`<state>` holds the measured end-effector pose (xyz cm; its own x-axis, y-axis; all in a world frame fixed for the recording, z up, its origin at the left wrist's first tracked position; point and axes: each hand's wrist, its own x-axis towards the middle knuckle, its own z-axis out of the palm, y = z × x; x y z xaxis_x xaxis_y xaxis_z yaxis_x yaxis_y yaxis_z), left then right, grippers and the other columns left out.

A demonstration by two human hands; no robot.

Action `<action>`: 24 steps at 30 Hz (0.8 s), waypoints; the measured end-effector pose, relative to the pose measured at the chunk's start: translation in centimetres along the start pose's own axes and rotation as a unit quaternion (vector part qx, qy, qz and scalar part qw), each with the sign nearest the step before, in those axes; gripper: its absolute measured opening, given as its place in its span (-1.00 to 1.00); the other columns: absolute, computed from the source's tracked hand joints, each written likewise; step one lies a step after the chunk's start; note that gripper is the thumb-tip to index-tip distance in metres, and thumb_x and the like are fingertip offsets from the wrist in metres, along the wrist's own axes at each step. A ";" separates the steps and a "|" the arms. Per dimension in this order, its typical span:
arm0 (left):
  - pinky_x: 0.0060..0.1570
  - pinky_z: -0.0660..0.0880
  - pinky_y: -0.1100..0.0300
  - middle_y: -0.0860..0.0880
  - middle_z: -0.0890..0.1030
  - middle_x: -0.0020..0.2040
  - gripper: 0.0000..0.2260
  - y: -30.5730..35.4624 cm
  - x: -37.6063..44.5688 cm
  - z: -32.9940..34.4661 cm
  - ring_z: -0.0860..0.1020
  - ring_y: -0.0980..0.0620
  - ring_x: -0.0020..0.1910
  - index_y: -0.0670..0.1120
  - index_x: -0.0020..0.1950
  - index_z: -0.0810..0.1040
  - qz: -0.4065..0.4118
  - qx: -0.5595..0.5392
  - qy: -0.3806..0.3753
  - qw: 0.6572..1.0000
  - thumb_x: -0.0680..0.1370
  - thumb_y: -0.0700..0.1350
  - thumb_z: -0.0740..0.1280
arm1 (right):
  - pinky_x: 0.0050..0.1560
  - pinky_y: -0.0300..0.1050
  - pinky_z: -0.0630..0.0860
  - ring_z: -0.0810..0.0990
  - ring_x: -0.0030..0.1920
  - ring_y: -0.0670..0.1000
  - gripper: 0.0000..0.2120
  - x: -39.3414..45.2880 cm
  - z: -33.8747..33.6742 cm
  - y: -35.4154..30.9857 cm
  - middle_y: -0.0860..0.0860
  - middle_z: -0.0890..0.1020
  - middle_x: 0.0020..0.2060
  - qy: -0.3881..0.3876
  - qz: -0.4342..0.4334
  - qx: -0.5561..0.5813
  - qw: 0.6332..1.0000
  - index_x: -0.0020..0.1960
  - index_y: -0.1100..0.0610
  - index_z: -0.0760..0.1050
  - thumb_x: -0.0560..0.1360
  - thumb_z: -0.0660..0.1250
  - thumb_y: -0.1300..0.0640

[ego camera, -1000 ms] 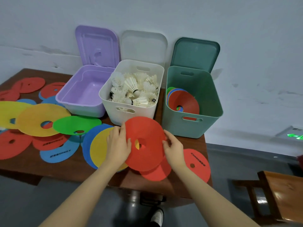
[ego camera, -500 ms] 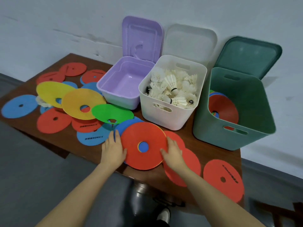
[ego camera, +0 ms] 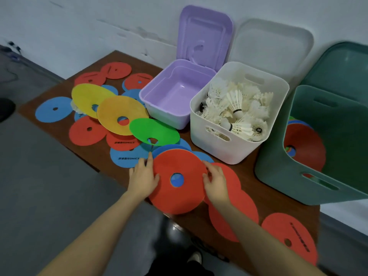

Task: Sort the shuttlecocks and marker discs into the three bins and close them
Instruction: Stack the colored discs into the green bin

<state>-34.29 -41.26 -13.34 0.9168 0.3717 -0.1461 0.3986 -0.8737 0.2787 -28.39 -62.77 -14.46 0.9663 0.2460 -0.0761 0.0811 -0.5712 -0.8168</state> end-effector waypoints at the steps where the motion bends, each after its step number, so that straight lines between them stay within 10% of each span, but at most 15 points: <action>1: 0.19 0.28 -0.02 -0.16 0.31 0.24 -0.30 -0.1 0.1 0.0 0.38 -0.14 0.20 -0.14 0.53 -0.03 0.003 -0.008 -0.004 1.000 0.54 0.05 0.26 | 0.19 -0.26 0.30 0.45 0.18 -0.04 -0.56 0.1 0.0 -0.1 0.02 0.51 0.17 -0.016 0.003 0.018 1.000 0.35 0.07 0.40 0.51 0.23 0.32; 6: -0.04 0.41 -0.01 -0.21 0.39 0.13 -0.37 -0.5 0.2 0.1 0.47 -0.20 -0.06 -0.20 0.51 0.07 0.070 -0.045 0.030 0.996 0.53 -0.11 0.30 | 0.24 -0.28 0.31 0.46 0.23 -0.09 -0.56 0.4 0.5 -0.6 -0.07 0.51 0.20 -0.018 0.040 0.082 0.996 0.38 0.12 0.36 0.52 0.22 0.33; 14: -0.22 0.42 0.09 -0.11 0.47 -0.04 -0.54 0.1 2.4 -2.0 0.44 -0.07 -0.20 -0.23 0.41 0.29 0.312 -0.113 0.181 0.926 0.55 -0.07 0.19 | 0.17 -0.11 0.46 0.56 0.04 -0.10 -0.61 0.2 -0.6 -3.0 -0.01 0.63 0.06 0.199 0.043 0.094 0.975 0.24 0.12 0.50 0.46 0.25 0.37; 24: -0.04 0.35 0.01 -0.12 0.54 -0.04 -0.59 -7.5 11.6 -7.6 0.48 -0.14 -0.03 -0.18 0.32 0.45 0.267 -0.139 0.151 0.942 0.52 -0.04 0.25 | -0.10 -0.58 0.33 0.50 -0.11 -0.39 -0.58 4.7 5.8 -11.3 -0.17 0.58 -0.03 0.214 0.043 0.105 0.970 0.28 0.10 0.48 0.47 0.22 0.36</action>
<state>-26.45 -28.01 -9.86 0.9368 0.0124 0.3498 -0.1680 -0.8608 0.4805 -26.21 -50.61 -8.91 0.9837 -0.1700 0.0586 -0.0129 -0.3920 -0.9199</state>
